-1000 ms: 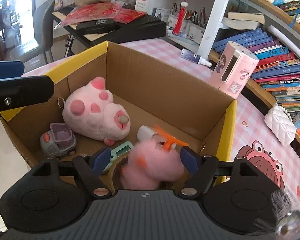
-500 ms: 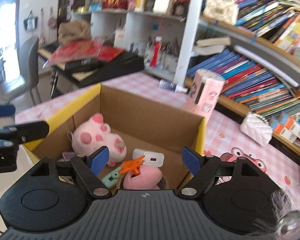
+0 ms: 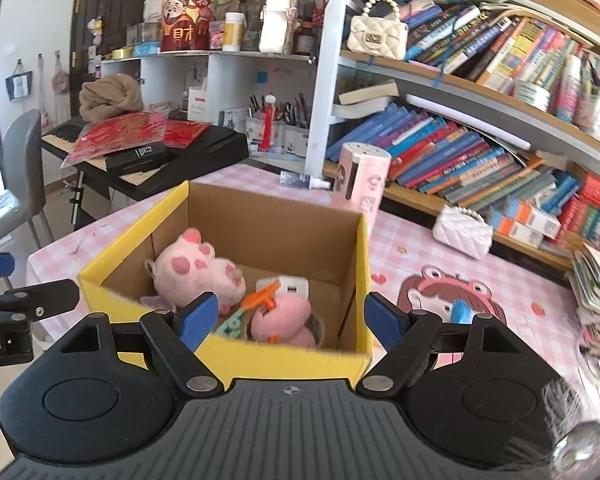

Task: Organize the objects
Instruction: 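Withdraw both grippers from the box back over the desk mat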

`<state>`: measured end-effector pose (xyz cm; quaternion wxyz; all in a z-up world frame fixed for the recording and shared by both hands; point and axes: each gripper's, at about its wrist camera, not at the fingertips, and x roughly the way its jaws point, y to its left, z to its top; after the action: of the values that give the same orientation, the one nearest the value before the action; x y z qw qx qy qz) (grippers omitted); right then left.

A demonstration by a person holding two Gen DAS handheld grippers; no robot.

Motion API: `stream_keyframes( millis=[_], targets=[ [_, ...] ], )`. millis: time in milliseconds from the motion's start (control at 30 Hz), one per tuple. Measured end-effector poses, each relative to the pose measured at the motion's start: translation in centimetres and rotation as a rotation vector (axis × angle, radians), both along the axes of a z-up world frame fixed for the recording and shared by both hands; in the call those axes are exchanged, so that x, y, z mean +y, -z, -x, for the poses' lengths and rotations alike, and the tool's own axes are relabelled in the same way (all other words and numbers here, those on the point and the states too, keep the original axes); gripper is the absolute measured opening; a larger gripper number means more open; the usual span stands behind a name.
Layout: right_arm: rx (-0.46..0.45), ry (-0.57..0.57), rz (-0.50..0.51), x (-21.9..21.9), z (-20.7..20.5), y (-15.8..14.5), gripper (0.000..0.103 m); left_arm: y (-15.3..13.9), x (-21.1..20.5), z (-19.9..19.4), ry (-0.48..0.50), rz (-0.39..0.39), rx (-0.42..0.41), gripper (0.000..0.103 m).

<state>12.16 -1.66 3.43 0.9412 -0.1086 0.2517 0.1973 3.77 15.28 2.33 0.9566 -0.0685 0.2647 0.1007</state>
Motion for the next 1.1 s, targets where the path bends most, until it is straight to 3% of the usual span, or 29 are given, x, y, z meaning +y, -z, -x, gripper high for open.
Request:
stream_keyframes(
  millis=[500,767,1100],
  targets=[
    [0.1,0.065,0.018,-0.7,6.7,2.8,0.08,1.4,-0.8,4.7,0.051,-0.023,0.091,0.087],
    [0.139,0.117,0.012,-1.6,8.8,3.9,0.08,2.3,-1.8,5.9,0.107,-0.04,0.151,0.09],
    [0.17,0.178,0.012,-3.2,10.8,4.7,0.08,2.7,-3.4,6.7,0.181,-0.041,0.166,0.093]
  ],
)
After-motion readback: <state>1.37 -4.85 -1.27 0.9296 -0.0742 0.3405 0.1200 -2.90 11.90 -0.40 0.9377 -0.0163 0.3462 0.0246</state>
